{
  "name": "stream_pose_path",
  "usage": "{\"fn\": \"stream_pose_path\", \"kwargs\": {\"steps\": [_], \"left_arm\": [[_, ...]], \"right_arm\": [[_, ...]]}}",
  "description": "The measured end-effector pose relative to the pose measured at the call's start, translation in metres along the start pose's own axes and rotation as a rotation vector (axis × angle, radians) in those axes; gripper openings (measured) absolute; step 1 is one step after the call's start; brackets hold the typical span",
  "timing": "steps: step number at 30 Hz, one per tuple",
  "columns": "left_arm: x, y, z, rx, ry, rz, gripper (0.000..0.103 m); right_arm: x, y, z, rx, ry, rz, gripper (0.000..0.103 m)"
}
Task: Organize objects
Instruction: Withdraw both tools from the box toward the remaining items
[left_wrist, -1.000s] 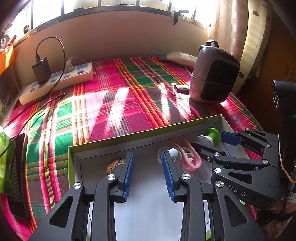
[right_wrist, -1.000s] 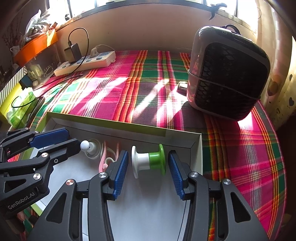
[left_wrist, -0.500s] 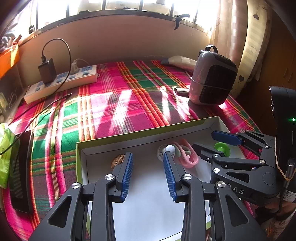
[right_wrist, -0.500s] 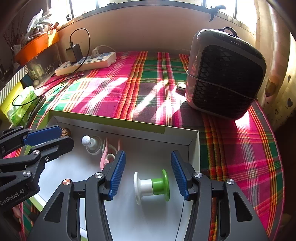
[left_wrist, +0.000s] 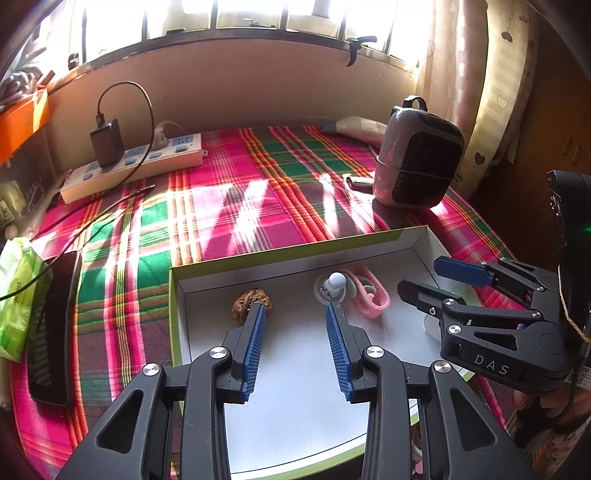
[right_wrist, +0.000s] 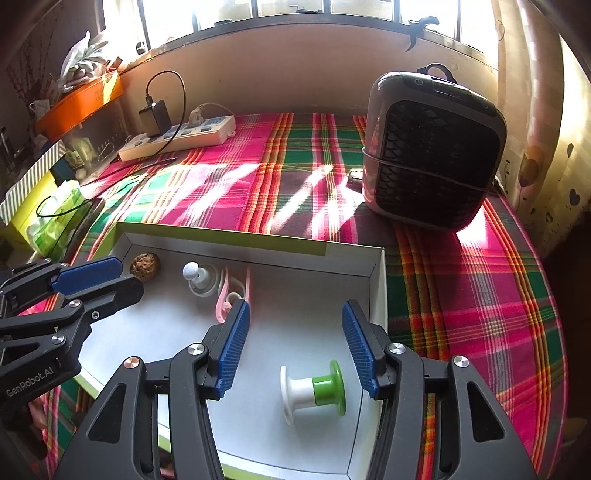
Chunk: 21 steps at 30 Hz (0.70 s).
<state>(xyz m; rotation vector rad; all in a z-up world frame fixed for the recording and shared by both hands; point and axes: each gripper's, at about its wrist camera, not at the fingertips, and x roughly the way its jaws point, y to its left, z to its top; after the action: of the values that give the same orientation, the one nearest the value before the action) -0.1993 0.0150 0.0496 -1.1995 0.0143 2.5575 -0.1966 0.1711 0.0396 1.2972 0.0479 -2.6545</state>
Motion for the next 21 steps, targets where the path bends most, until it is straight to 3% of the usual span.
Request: {"fn": "stream_pose_path", "kwargs": {"steps": [10, 21], "left_arm": [[-0.037, -0.001, -0.018, 0.011, -0.055, 0.000, 0.033], [-0.083, 0.006, -0.061, 0.016, -0.099, -0.043, 0.033]], "right_arm": [[-0.031, 0.001, -0.017, 0.030, -0.045, 0.014, 0.053], [-0.076, 0.005, -0.062, 0.046, -0.101, 0.003, 0.053]]}}
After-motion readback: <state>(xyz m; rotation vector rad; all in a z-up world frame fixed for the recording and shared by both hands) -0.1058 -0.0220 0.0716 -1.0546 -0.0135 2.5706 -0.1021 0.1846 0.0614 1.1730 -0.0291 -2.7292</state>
